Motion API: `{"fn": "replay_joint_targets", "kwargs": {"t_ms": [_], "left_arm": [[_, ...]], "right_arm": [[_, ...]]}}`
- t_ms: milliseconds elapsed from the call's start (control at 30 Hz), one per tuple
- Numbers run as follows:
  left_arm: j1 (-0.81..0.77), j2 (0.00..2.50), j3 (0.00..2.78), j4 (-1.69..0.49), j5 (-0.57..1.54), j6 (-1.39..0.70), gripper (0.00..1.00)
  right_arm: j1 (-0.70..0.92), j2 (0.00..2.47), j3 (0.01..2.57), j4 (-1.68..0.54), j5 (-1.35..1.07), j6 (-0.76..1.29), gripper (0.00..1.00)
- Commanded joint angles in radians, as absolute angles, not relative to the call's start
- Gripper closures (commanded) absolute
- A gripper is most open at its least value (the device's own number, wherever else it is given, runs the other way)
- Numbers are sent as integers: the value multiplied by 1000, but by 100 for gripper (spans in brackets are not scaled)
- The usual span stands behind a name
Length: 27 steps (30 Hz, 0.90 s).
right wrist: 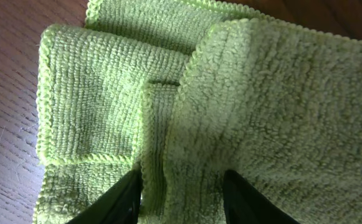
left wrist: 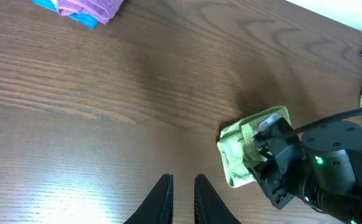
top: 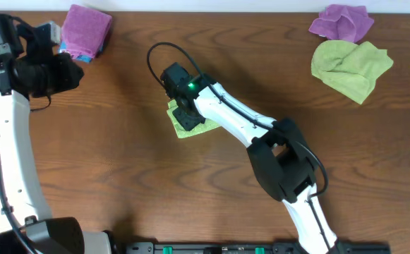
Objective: Fold the cloth
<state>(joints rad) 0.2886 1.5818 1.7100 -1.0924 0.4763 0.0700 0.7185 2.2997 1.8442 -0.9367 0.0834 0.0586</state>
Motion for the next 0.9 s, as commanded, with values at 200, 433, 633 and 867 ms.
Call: {"fn": "replay_joint_targets", "kwargs": {"t_ms": [200,433,633,867], "left_arm": [[296,1582,1705,-1093,518,102,85],[296,1582,1705,-1087,517,110,84],[296,1582,1705,-1084,517,110,83],[296,1582,1705,-1084,517,110,83]], "right_arm": [[730,2340,1836,-934,97,51,99],[733,2328,1856,-955,97,66,99],[735,2294,1934,-1002,97,66,99],[741,2293,1997,-1045,32,66,99]]}}
